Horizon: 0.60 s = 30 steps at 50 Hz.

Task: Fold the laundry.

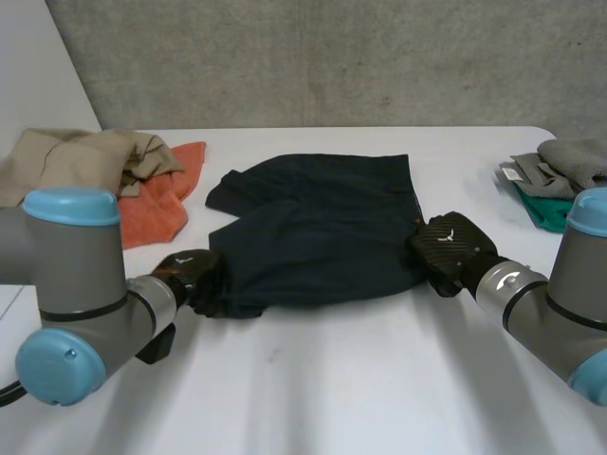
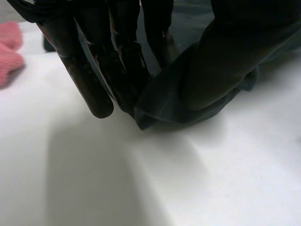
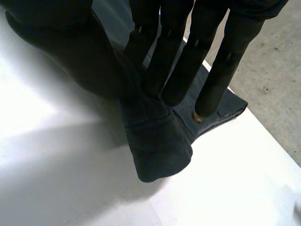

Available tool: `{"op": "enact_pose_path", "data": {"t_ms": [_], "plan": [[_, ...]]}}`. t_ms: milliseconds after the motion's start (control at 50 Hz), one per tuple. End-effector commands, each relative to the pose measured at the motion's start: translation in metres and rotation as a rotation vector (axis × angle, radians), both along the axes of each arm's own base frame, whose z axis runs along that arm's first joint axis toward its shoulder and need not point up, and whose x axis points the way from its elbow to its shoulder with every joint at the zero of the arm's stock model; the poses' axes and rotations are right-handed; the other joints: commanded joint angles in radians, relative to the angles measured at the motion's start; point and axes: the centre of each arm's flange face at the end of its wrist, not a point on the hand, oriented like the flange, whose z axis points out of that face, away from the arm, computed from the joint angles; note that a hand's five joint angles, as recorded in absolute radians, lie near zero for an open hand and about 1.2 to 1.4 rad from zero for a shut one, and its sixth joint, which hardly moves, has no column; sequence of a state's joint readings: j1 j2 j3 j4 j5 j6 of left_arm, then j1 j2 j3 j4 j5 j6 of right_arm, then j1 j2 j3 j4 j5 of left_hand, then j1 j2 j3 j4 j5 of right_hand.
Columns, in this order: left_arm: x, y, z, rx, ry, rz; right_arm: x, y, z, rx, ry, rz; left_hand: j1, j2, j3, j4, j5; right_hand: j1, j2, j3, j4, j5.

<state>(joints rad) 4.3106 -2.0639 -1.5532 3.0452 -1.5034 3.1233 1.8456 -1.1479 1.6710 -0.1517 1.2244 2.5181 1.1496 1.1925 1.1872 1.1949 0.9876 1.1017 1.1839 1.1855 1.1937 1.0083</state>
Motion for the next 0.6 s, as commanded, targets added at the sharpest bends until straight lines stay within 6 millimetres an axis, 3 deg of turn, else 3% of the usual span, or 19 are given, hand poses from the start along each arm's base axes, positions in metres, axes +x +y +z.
{"op": "enact_pose_path", "data": {"t_ms": [20,160,220,280,360,420,500,560,600], "plan": [[0.015,0.025,0.025,-0.038,-0.139,-0.027,-0.008,0.024,0.008,0.06,0.147,0.06,0.247,0.204,0.209,0.201,0.234,0.295,0.212,0.211,0.203,0.213],[0.032,0.093,0.031,-0.008,-0.418,-0.28,-0.031,0.079,0.024,0.296,0.386,0.197,0.247,0.204,0.209,0.201,0.234,0.295,0.212,0.211,0.203,0.213],[0.036,0.122,0.03,-0.001,-0.507,-0.384,-0.038,0.093,0.033,0.348,0.411,0.233,0.247,0.204,0.209,0.201,0.234,0.295,0.212,0.211,0.203,0.213],[0.037,0.13,0.029,-0.017,-0.547,-0.422,-0.039,0.095,0.036,0.332,0.413,0.252,0.247,0.204,0.209,0.201,0.234,0.295,0.212,0.211,0.203,0.213],[0.03,0.118,0.026,-0.092,-0.548,-0.41,-0.035,0.096,0.034,0.315,0.414,0.273,0.247,0.204,0.209,0.201,0.234,0.295,0.212,0.211,0.203,0.213],[0.017,0.094,0.021,-0.17,-0.53,-0.381,-0.028,0.088,0.027,0.296,0.403,0.266,0.247,0.204,0.209,0.201,0.234,0.295,0.212,0.211,0.203,0.213],[-0.002,0.057,0.019,-0.279,-0.497,-0.337,-0.018,0.059,0.019,0.233,0.363,0.193,0.247,0.204,0.209,0.201,0.234,0.295,0.212,0.211,0.203,0.213],[-0.019,0.024,0.029,-0.397,-0.456,-0.297,-0.009,0.028,0.018,0.165,0.328,0.106,0.247,0.204,0.209,0.201,0.234,0.295,0.212,0.211,0.203,0.213],[-0.031,-0.001,0.044,-0.504,-0.422,-0.266,0.0,0.003,0.028,0.075,0.283,0.041,0.247,0.204,0.209,0.201,0.234,0.295,0.212,0.211,0.203,0.213]]}}
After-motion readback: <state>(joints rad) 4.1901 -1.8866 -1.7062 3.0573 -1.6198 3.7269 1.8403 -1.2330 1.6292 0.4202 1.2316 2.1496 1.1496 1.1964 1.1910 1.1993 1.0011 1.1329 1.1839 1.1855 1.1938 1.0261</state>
